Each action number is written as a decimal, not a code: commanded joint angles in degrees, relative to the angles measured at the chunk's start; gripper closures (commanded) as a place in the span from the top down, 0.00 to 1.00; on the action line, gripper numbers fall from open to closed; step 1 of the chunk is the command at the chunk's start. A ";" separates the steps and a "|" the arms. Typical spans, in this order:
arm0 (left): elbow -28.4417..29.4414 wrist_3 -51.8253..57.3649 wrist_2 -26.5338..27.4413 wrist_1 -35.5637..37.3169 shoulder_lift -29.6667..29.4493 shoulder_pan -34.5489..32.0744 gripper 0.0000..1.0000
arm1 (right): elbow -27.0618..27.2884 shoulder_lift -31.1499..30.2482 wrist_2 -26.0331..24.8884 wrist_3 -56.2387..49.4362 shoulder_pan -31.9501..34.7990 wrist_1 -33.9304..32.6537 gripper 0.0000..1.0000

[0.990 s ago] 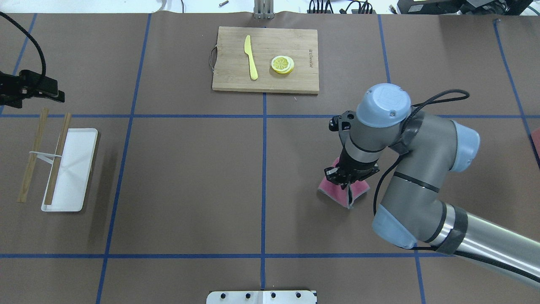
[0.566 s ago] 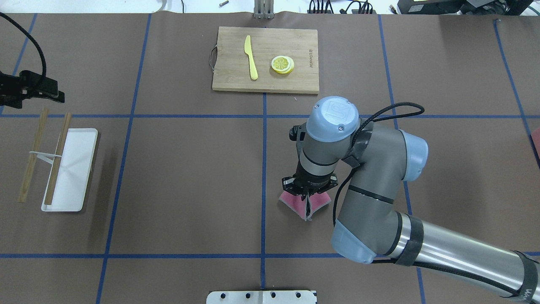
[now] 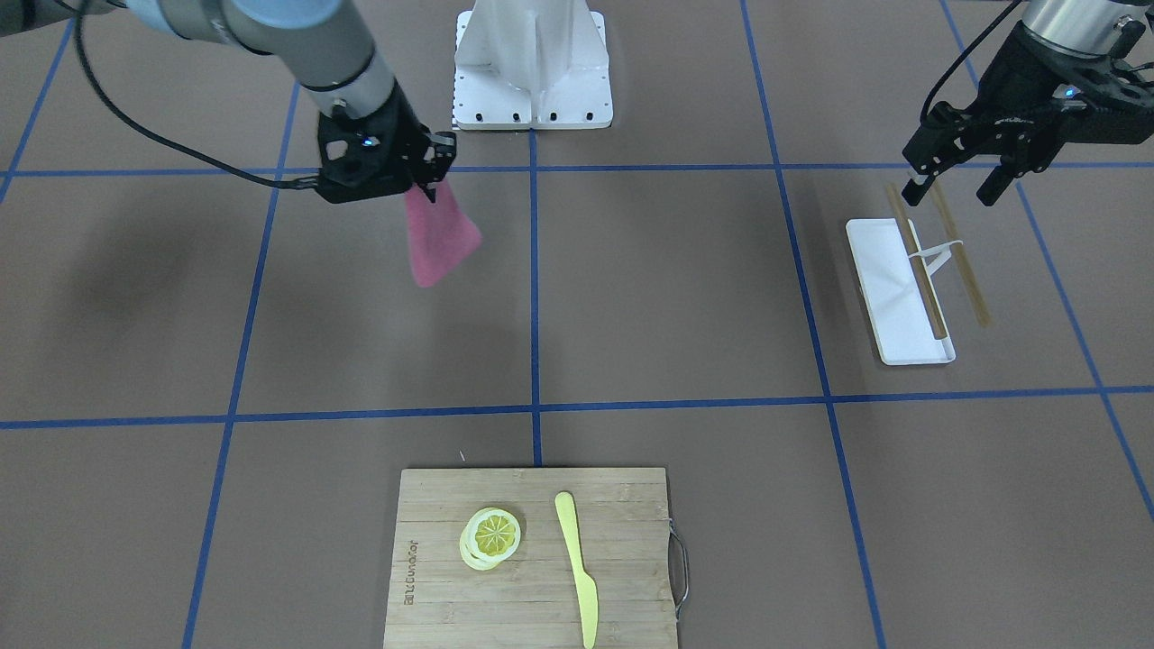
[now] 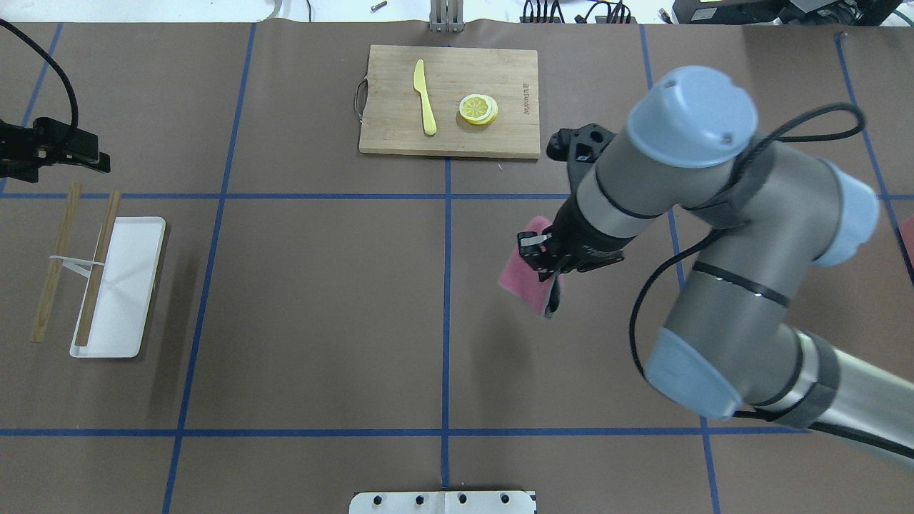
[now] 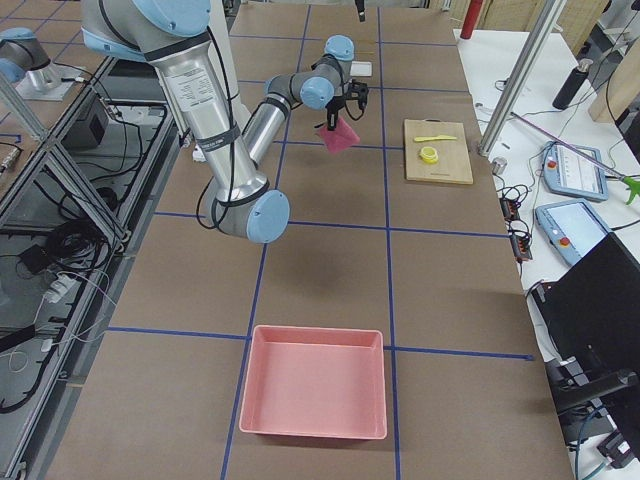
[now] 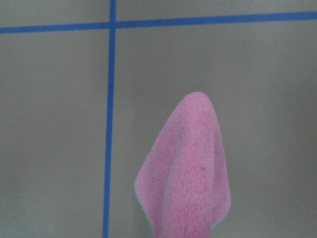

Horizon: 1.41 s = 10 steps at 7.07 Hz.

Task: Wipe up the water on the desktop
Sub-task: 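Lift the cloth and drop it into the pink bin with the right gripper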

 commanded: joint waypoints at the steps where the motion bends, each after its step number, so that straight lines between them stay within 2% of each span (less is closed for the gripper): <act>1: 0.30 0.46 -0.03 -0.06 0.16 -0.01 0.97 | 5.64 -10.39 1.34 -14.46 9.14 -0.93 0.00; 2: 0.39 1.24 -0.03 0.02 0.33 -0.09 0.97 | 5.99 -16.09 4.48 -23.59 15.71 -0.94 0.00; 3: 0.91 6.47 0.06 0.02 2.42 -0.44 0.97 | 5.91 -22.07 7.99 -34.82 22.99 -0.94 0.00; 6: 3.45 19.59 -0.12 0.11 5.25 -4.22 0.97 | 4.25 -37.55 7.50 -63.13 39.62 -0.94 0.00; 7: 4.59 21.19 -0.20 0.20 5.78 -5.01 0.97 | 1.19 -39.25 7.32 -71.23 44.90 -0.94 0.00; 8: 5.30 25.90 -2.81 -0.24 9.61 -9.02 0.97 | -3.97 -39.35 7.15 -79.41 49.65 -0.94 0.00; 9: 8.44 32.21 -12.85 0.02 10.26 -13.32 0.98 | -8.55 -39.27 6.19 -87.15 53.44 -0.85 0.00; 10: 9.52 33.41 -15.56 0.02 11.49 -15.19 0.98 | -12.68 -39.18 3.05 -91.49 54.87 -0.41 0.00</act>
